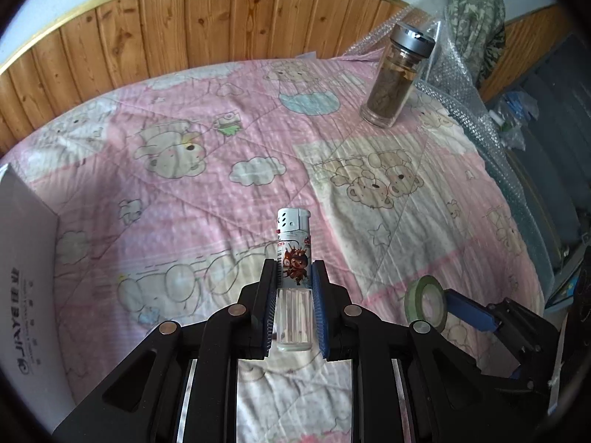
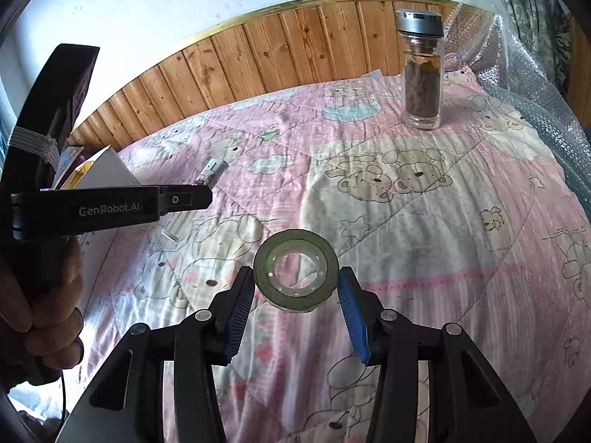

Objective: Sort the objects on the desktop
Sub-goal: 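Grasp the small white-red bottle with the left tool while the right tool grasps the green tape roll, then carry the small bottle and green tape with both tools over the cardboard box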

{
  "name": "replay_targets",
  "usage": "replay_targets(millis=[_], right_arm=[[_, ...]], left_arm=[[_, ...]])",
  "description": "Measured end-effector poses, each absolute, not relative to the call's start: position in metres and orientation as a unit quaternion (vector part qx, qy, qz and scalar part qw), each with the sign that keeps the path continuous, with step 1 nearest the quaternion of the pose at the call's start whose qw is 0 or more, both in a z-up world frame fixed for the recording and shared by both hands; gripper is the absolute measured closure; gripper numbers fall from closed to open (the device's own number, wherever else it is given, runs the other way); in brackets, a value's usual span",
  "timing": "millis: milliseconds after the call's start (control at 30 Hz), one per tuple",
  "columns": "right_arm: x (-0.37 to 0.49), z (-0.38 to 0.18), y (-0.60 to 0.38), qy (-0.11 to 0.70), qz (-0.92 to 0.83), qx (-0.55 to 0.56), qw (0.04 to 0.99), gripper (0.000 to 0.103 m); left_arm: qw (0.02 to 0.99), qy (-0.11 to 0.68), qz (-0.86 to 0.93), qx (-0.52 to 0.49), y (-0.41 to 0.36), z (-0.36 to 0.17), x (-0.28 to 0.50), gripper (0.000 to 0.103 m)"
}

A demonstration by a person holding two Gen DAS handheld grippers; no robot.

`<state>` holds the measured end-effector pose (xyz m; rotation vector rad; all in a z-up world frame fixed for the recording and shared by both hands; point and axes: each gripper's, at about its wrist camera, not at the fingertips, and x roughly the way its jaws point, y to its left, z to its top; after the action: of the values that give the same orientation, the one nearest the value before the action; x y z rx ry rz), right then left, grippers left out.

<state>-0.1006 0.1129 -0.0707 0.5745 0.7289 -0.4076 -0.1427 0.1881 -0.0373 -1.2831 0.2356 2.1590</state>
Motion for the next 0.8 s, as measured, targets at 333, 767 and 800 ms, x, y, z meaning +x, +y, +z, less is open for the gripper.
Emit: replay_targets(millis=[333,767,800], right_arm=[[-0.103,-0.040,0.191,0.346,-0.170,0.242,0.890,0.055],[-0.099,-0.016,0.269,0.351,-0.143,0.203,0.903,0.055],[-0.098,-0.015,0.272,0.352,-0.141,0.202,0.903,0.055]], left_arm=[[0.292,0.056,0.836,-0.461,0.113,0.000,-0.091,0.084],[0.275,0.007,0.846,-0.456,0.027,0.012,-0.047,0.084],[0.274,0.002,0.847,-0.456,0.021,0.012,-0.044,0.084]])
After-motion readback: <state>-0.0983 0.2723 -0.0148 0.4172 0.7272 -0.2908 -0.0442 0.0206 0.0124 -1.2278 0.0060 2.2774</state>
